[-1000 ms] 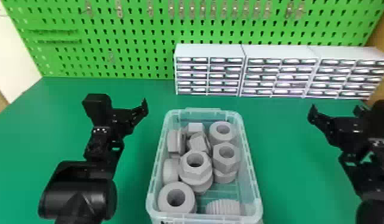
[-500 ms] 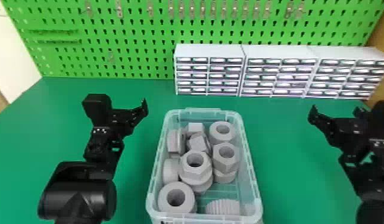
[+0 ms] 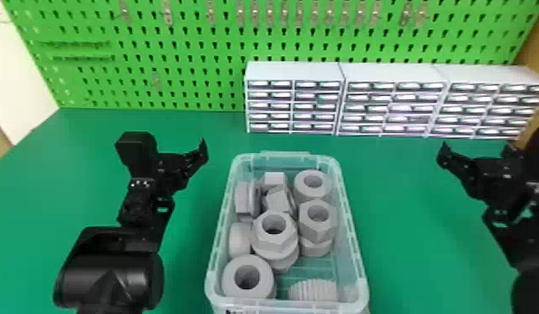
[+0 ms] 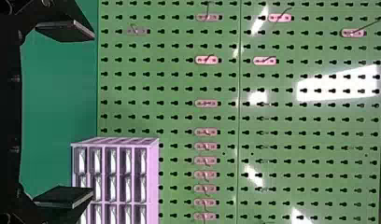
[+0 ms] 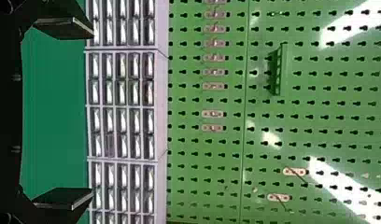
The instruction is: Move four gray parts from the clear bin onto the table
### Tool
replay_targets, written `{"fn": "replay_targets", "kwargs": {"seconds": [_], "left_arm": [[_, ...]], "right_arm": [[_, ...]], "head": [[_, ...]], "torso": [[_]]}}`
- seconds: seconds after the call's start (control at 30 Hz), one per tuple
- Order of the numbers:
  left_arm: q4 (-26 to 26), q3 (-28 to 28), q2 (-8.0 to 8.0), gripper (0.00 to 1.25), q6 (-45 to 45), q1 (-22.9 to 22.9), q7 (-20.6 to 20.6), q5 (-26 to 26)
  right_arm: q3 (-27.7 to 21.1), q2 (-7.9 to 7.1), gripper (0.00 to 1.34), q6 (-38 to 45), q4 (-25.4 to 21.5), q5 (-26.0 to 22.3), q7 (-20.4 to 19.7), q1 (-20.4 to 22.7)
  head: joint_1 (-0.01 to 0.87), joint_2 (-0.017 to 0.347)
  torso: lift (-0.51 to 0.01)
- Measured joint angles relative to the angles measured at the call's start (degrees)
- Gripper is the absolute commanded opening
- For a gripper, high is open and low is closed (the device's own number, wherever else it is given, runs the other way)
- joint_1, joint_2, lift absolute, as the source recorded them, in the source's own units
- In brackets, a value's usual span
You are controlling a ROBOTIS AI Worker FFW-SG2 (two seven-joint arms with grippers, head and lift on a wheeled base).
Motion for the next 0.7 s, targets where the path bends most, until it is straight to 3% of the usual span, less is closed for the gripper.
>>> {"fn": "replay_targets", "kwargs": {"seconds": [0.2,0.5,0.7], "left_arm": [[0.00,0.11,0.00,1.13,0.07,0.24,0.00,0.02],[0.04,0.12,0.00,1.13,0.21,0.17,0.00,-0.06],[0.04,0.01,0.00,1.13,0.37,0.22,0.00,-0.12]], "right_arm": [[-0.86,0.03,1.23,8.51,-3.29,-0.09,0.13,-1.56],[0.07,-2.49,1.23,19.49,-6.19,-3.15,0.23,-4.46],[0.10,-2.31,1.23,26.57,-8.65,-3.49,0.23,-6.75]], "head": [[0.693,0.072],[0.693,0.072],[0.693,0.072]], "torso": [[-0.052],[-0.052],[-0.052]]}}
